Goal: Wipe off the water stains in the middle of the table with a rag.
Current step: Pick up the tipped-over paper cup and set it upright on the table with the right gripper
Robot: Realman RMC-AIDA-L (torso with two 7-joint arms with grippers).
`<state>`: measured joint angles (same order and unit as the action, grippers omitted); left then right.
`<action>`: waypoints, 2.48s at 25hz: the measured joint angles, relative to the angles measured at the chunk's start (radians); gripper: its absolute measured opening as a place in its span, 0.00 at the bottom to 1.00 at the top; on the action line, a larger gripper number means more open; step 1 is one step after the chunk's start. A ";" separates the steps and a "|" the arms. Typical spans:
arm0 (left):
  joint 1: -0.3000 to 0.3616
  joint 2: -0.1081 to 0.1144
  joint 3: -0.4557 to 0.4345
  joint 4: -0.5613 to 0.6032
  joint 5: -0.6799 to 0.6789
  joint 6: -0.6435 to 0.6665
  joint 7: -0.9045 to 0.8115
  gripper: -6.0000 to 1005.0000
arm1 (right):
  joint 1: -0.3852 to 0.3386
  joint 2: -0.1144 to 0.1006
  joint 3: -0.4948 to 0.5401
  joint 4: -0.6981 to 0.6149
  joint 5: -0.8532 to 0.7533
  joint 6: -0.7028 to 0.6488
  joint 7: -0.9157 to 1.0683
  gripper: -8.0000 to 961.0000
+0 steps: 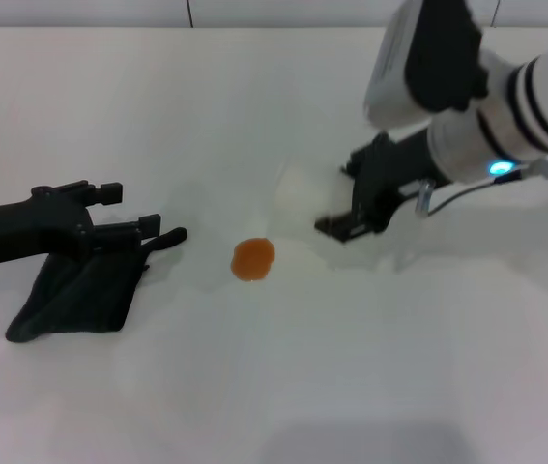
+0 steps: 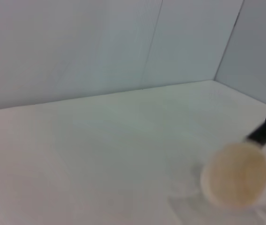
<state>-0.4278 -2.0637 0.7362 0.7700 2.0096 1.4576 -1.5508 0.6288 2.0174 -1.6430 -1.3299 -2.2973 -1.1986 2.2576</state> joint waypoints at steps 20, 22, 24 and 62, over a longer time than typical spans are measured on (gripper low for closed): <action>0.008 0.001 0.000 0.000 0.003 -0.014 0.000 0.86 | -0.312 -0.001 0.093 0.142 0.760 0.349 -0.630 0.67; 0.007 0.001 0.000 0.000 0.003 -0.015 0.001 0.86 | -0.316 -0.002 0.096 0.192 0.840 0.340 -0.715 0.67; 0.006 0.001 0.000 0.000 0.002 -0.015 0.001 0.86 | -0.316 -0.003 0.097 0.243 0.906 0.323 -0.813 0.67; -0.004 -0.001 0.000 0.000 -0.002 -0.036 0.000 0.86 | -0.251 0.007 0.098 0.778 1.256 0.224 -1.372 0.67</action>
<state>-0.4317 -2.0647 0.7363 0.7700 2.0074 1.4217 -1.5508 0.3775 2.0248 -1.5449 -0.5520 -1.0417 -0.9741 0.8855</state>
